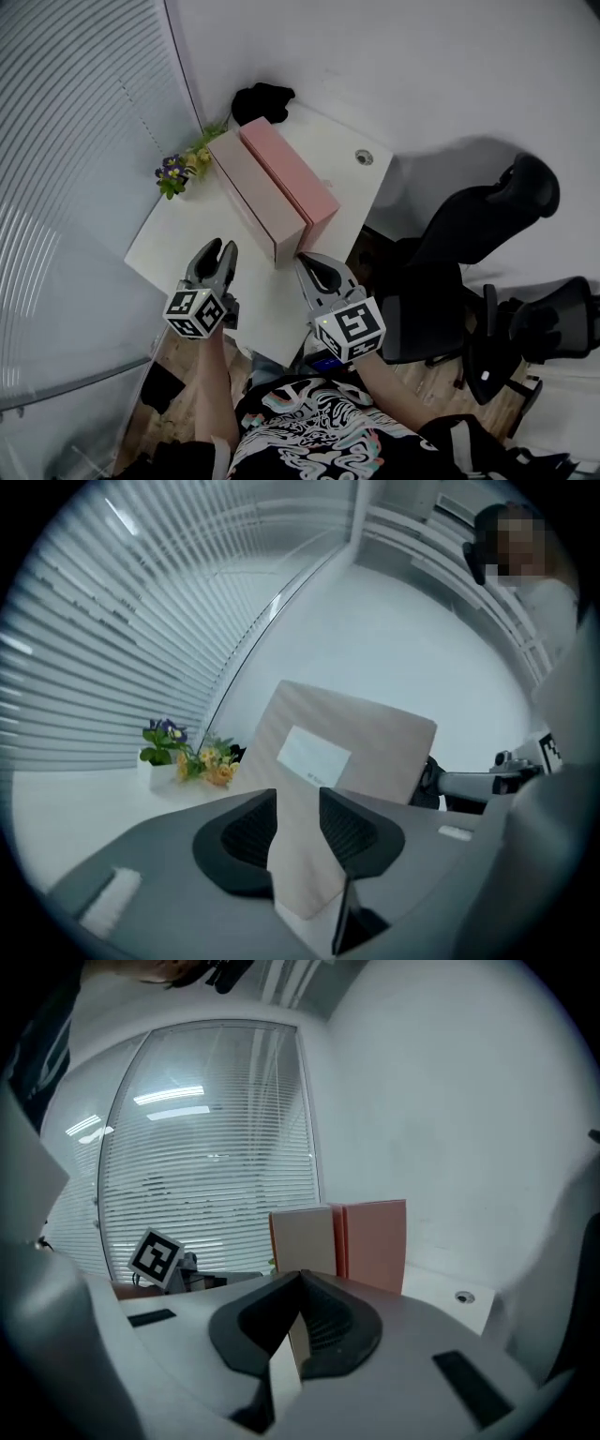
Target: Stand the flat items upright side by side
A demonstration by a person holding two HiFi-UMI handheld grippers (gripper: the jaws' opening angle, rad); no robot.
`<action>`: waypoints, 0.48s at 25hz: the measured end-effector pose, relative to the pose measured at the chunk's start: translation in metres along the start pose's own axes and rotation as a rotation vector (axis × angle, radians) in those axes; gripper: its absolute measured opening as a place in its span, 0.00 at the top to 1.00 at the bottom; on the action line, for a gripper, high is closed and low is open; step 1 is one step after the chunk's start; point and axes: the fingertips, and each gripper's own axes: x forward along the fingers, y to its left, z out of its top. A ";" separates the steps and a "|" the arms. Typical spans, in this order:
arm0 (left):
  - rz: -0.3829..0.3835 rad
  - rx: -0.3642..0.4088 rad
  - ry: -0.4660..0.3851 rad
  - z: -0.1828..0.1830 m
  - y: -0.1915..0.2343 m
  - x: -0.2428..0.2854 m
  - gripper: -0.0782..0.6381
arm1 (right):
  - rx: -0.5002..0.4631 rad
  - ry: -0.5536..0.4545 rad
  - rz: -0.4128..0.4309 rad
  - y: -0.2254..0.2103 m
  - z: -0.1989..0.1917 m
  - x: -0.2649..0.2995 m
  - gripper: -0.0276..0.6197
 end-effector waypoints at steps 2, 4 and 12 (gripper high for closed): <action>0.004 0.061 -0.007 0.006 -0.022 -0.009 0.71 | 0.008 -0.017 0.026 -0.004 0.002 -0.007 0.95; 0.008 0.118 0.000 0.009 -0.044 -0.014 0.75 | 0.017 -0.029 0.053 -0.008 0.003 -0.014 0.95; 0.102 0.115 -0.098 0.024 -0.102 -0.033 0.89 | 0.070 -0.077 0.114 -0.017 0.007 -0.039 0.95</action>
